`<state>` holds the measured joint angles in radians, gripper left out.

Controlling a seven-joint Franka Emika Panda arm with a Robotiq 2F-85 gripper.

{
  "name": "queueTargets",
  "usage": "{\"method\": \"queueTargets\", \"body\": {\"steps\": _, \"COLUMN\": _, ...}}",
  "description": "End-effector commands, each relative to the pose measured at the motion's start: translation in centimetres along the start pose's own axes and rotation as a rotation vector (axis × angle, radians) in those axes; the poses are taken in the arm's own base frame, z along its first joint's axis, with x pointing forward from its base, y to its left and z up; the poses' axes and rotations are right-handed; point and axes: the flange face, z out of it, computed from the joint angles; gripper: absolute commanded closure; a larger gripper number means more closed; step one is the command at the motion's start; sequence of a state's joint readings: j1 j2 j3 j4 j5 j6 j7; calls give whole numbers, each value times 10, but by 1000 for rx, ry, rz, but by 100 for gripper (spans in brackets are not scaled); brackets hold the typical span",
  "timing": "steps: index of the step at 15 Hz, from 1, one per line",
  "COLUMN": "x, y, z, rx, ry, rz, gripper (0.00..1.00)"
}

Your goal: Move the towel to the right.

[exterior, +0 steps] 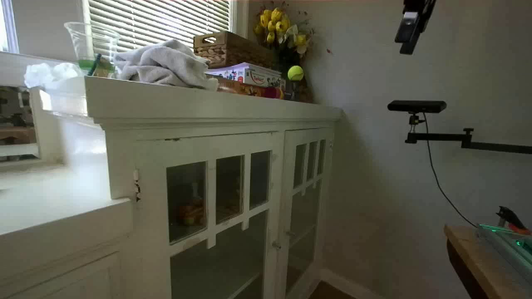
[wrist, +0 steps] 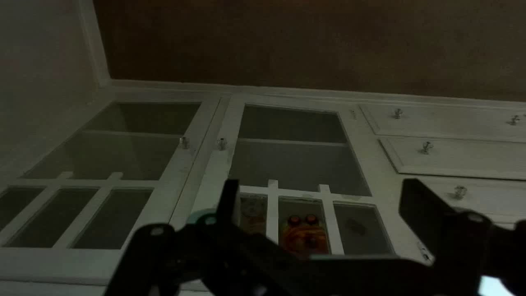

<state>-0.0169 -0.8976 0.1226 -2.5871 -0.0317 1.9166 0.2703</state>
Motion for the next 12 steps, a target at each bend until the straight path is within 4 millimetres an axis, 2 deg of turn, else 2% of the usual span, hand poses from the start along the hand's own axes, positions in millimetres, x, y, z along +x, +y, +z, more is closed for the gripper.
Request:
{"method": "queueTargets", "body": {"steps": 1, "x": 0, "y": 0, "z": 0, "rx": 0, "ry": -1, "rz": 0, "gripper": 0}}
{"method": "queueTargets", "body": {"steps": 7, "x": 3, "y": 0, "z": 3, "rx": 5, "ry": 12, "rz": -4, "gripper": 0}}
{"method": "queueTargets", "body": {"steps": 10, "x": 21, "y": -4, "z": 10, "rx": 3, "ry": 58, "rz": 18, "gripper": 0}}
{"method": "queueTargets", "body": {"steps": 12, "x": 40, "y": -10, "z": 15, "rx": 23, "ry": 83, "rz": 28, "gripper": 0}}
